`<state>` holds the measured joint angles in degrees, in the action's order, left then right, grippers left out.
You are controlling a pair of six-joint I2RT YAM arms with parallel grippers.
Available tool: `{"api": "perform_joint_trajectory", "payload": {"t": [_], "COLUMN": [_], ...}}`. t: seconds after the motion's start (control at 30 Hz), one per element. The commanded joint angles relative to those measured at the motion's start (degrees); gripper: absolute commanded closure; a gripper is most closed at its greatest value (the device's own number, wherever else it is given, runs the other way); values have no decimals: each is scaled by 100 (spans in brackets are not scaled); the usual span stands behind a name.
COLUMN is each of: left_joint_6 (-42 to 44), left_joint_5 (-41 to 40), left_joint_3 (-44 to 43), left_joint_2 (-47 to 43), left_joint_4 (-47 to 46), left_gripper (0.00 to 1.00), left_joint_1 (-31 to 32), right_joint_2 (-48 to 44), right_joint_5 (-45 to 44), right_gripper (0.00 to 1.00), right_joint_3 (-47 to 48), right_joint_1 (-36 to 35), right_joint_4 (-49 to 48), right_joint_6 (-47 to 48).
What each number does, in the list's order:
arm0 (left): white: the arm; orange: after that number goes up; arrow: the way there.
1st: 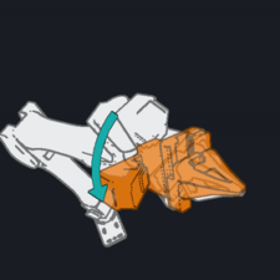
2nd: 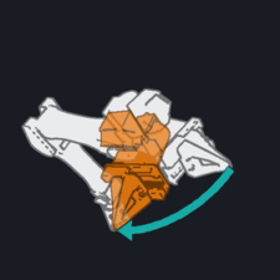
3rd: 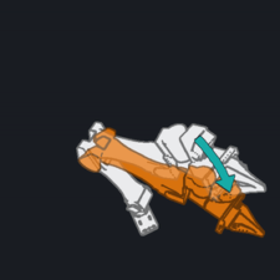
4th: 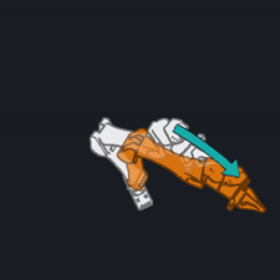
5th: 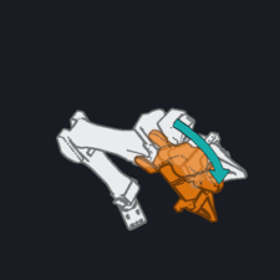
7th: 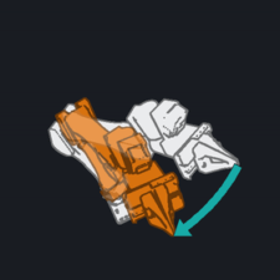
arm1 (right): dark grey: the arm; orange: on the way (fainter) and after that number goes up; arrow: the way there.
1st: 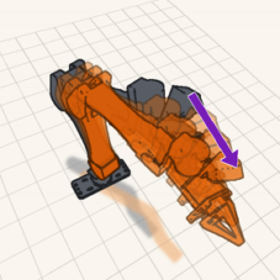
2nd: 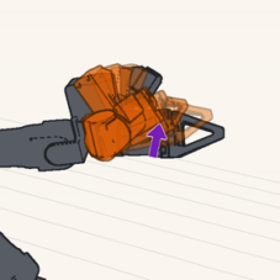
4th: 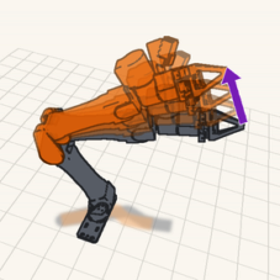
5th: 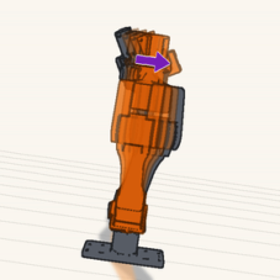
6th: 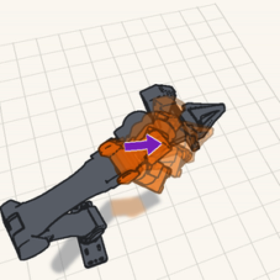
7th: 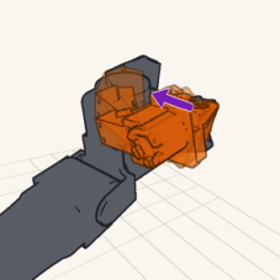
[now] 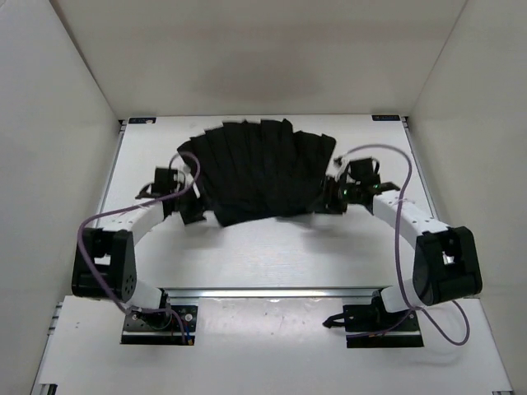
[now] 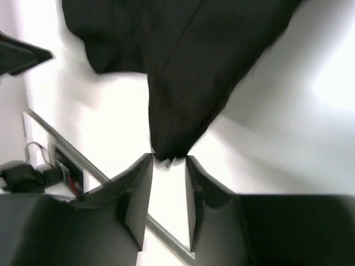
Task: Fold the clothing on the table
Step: Flatten the skirt out, then fold the skirt
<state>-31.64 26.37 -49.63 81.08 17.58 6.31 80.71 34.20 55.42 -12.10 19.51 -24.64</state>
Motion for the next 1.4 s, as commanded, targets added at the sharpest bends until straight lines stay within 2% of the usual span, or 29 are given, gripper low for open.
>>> {"api": "perform_joint_trajectory", "payload": {"t": [0.0, 0.1, 0.3, 0.4, 0.57, 0.67, 0.77, 0.9, 1.07, 1.1, 1.13, 1.17, 1.2, 1.23, 1.37], "left_joint_6": [-71, -88, -588, -826, -1001, -1256, -1511, -1766, -2180, -2197, -2198, -2215, -2198, -2232, -1935], "left_joint_5": [88, -246, -694, -886, -1670, -1723, -1811, -1785, -1521, -1495, -1477, -1433, -1302, -1249, -889], "left_joint_3": [725, 1103, 1929, 2194, 1913, 2000, 2010, 1992, 2203, 2212, 2177, 2194, 2220, 2247, 2054], "left_joint_2": [-189, -495, -988, -1033, -594, -470, -304, 4, 136, 171, 206, 233, 303, 321, 173], "left_joint_4": [-335, -291, -835, -1222, -1037, -1397, -1678, -2056, -2637, -2655, -2664, -2733, -2882, -2909, -2578], "left_gripper": [20, 14, 11, 13, 13, 18, 29, 35, 51, 58, 68, 73, 89, 100, 100], "left_joint_1": [-7, 300, 530, 521, 714, 705, 767, 881, 863, 890, 881, 846, 820, 741, 566], "right_joint_2": [-230, -441, -433, -267, 85, 138, 182, 296, 700, 831, 981, 1034, 1131, 1140, 685], "right_joint_5": [-463, -870, -1159, -1038, -1283, -1380, -1503, -1468, -1232, -1135, -1056, -1012, -916, -862, -765], "right_gripper": [62, 51, 42, 42, 43, 45, 46, 48, 49, 50, 62, 70, 87, 100, 100], "right_joint_3": [-740, -1067, -1252, -1411, -1472, -1586, -1701, -1780, -1719, -1719, -1640, -1596, -1517, -1499, -1315], "right_joint_1": [-196, -109, 85, 225, 103, 76, 102, 111, 102, 85, 85, 76, 59, 41, 198], "right_joint_4": [-439, -482, -483, -702, -843, -984, -1125, -1317, -1687, -1757, -1775, -1775, -1758, -1766, -1127], "right_joint_6": [-260, -278, -277, -427, -541, -673, -814, -1007, -1148, -1174, -1157, -1183, -1174, -1166, -912]}}
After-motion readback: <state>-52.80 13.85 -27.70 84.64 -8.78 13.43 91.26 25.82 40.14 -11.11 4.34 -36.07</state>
